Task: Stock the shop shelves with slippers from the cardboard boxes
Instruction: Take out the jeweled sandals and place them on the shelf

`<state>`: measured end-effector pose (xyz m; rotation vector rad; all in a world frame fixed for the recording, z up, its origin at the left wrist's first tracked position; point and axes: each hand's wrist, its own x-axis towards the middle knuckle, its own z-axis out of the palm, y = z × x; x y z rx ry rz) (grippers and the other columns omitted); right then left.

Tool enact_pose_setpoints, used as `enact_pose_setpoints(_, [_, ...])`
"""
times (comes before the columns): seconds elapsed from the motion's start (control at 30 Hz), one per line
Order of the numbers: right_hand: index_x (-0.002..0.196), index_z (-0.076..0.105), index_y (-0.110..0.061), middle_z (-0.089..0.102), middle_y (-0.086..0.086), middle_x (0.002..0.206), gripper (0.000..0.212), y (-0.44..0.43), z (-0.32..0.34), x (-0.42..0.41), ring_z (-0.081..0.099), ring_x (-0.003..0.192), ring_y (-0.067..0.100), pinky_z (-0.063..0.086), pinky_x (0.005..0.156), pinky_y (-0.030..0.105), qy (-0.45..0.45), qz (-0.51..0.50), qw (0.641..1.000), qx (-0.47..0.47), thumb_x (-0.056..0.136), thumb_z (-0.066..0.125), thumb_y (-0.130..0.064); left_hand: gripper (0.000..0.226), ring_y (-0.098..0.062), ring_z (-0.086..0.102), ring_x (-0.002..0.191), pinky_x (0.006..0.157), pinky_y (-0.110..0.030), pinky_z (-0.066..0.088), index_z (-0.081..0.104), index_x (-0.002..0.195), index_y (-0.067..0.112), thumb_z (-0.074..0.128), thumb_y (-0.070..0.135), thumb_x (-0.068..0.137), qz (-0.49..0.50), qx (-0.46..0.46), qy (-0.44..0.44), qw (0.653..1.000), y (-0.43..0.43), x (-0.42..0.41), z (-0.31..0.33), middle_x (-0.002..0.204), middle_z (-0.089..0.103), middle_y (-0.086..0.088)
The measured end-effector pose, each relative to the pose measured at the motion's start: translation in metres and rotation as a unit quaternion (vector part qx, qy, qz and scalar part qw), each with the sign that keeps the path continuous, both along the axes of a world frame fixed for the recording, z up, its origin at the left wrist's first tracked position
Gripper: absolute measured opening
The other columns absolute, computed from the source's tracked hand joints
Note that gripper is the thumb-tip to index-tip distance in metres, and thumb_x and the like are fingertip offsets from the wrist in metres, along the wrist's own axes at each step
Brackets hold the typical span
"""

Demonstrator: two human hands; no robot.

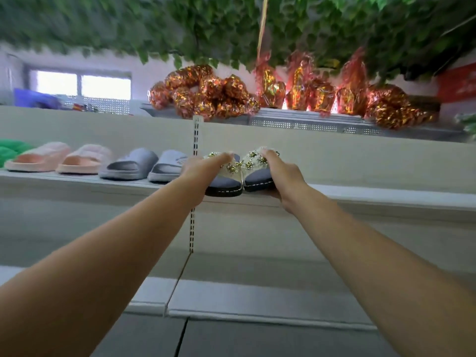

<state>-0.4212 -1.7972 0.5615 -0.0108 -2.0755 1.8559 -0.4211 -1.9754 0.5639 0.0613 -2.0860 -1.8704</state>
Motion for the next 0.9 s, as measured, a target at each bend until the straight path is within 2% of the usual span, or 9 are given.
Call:
enact_pose_setpoints(0.13, [0.124, 0.063, -0.009, 0.061, 0.012, 0.128, 0.089, 0.012, 0.002, -0.041, 0.057, 0.114, 0.032, 0.047, 0.099, 0.041, -0.011, -0.032, 0.994, 0.105, 0.069, 0.056, -0.079, 0.075, -0.022, 0.058, 0.100, 0.067, -0.030, 0.043, 0.063, 0.124, 0.007, 0.078, 0.060, 0.073, 0.033, -0.042, 0.017, 0.998, 0.013, -0.042, -0.006, 0.114, 0.063, -0.007])
enact_pose_setpoints(0.2, [0.133, 0.058, -0.009, 0.056, 0.013, 0.134, 0.088, 0.019, 0.002, -0.054, 0.050, 0.123, 0.036, 0.043, 0.106, 0.045, -0.031, -0.033, 0.988, 0.148, 0.078, 0.049, -0.078, 0.075, -0.023, 0.055, 0.104, 0.078, -0.032, 0.043, 0.059, 0.130, 0.007, 0.073, 0.062, 0.081, 0.032, -0.058, 0.032, 0.997, 0.014, -0.048, -0.005, 0.119, 0.061, -0.008])
enact_pose_setpoints(0.3, [0.148, 0.043, -0.010, 0.049, 0.012, 0.148, 0.092, 0.026, 0.004, -0.057, 0.045, 0.133, 0.037, 0.041, 0.110, 0.047, -0.024, -0.015, 0.981, 0.191, 0.086, 0.047, -0.077, 0.093, -0.026, 0.051, 0.124, 0.098, -0.038, 0.044, 0.045, 0.146, 0.012, 0.071, 0.070, 0.079, -0.010, -0.125, 0.048, 0.991, 0.008, -0.035, -0.005, 0.141, 0.052, -0.010])
enact_pose_setpoints(0.37, [0.157, 0.023, -0.011, 0.036, 0.013, 0.159, 0.103, 0.031, 0.003, -0.048, 0.039, 0.141, 0.034, 0.038, 0.112, 0.045, 0.020, 0.012, 0.971, 0.240, 0.086, 0.052, -0.078, 0.105, -0.023, 0.051, 0.127, 0.103, -0.035, 0.045, 0.035, 0.152, 0.019, 0.075, 0.071, 0.071, -0.056, -0.199, 0.074, 0.976, 0.001, -0.018, -0.012, 0.145, 0.049, -0.007])
enact_pose_setpoints(0.43, [0.161, 0.007, -0.016, 0.025, 0.011, 0.164, 0.113, 0.034, -0.001, -0.035, 0.031, 0.148, 0.031, 0.033, 0.114, 0.043, 0.062, 0.053, 0.945, 0.316, 0.081, 0.056, -0.081, 0.113, -0.011, 0.056, 0.120, 0.097, -0.022, 0.048, 0.030, 0.155, 0.026, 0.079, 0.068, 0.062, -0.087, -0.278, 0.102, 0.951, -0.008, -0.006, -0.022, 0.142, 0.050, 0.000])
enact_pose_setpoints(0.5, [0.162, 0.008, -0.022, 0.023, 0.008, 0.165, 0.115, 0.037, -0.005, -0.032, 0.029, 0.149, 0.028, 0.032, 0.115, 0.041, 0.078, 0.064, 0.909, 0.404, 0.078, 0.057, -0.083, 0.113, -0.001, 0.059, 0.108, 0.079, -0.008, 0.047, 0.030, 0.156, 0.030, 0.081, 0.064, 0.061, -0.076, -0.325, 0.132, 0.933, -0.013, -0.002, -0.028, 0.134, 0.050, 0.007])
enact_pose_setpoints(0.53, [0.162, 0.011, -0.022, 0.025, 0.008, 0.164, 0.112, 0.038, -0.007, -0.036, 0.029, 0.149, 0.027, 0.032, 0.115, 0.041, 0.084, 0.063, 0.897, 0.429, 0.079, 0.057, -0.082, 0.111, -0.001, 0.058, 0.107, 0.077, -0.008, 0.046, 0.031, 0.156, 0.031, 0.081, 0.063, 0.062, -0.061, -0.340, 0.146, 0.927, -0.015, -0.005, -0.029, 0.132, 0.050, 0.008])
enact_pose_setpoints(0.73, [0.162, 0.013, -0.021, 0.033, 0.009, 0.160, 0.109, 0.030, -0.007, -0.071, 0.032, 0.147, 0.026, 0.033, 0.114, 0.040, 0.098, 0.069, 0.859, 0.498, 0.081, 0.052, -0.083, 0.104, -0.019, 0.046, 0.134, 0.104, -0.030, 0.038, 0.026, 0.160, 0.025, 0.072, 0.068, 0.076, 0.000, -0.427, 0.137, 0.894, -0.028, -0.036, -0.029, 0.154, 0.043, -0.005])
enact_pose_setpoints(0.9, [0.160, 0.020, -0.025, 0.035, 0.008, 0.159, 0.107, 0.020, 0.001, -0.092, 0.036, 0.144, 0.028, 0.035, 0.111, 0.040, 0.074, 0.074, 0.852, 0.513, 0.078, 0.057, -0.083, 0.095, -0.028, 0.043, 0.136, 0.103, -0.030, 0.036, 0.021, 0.161, 0.022, 0.066, 0.061, 0.087, 0.025, -0.448, 0.111, 0.887, -0.034, -0.056, -0.028, 0.149, 0.038, -0.011])
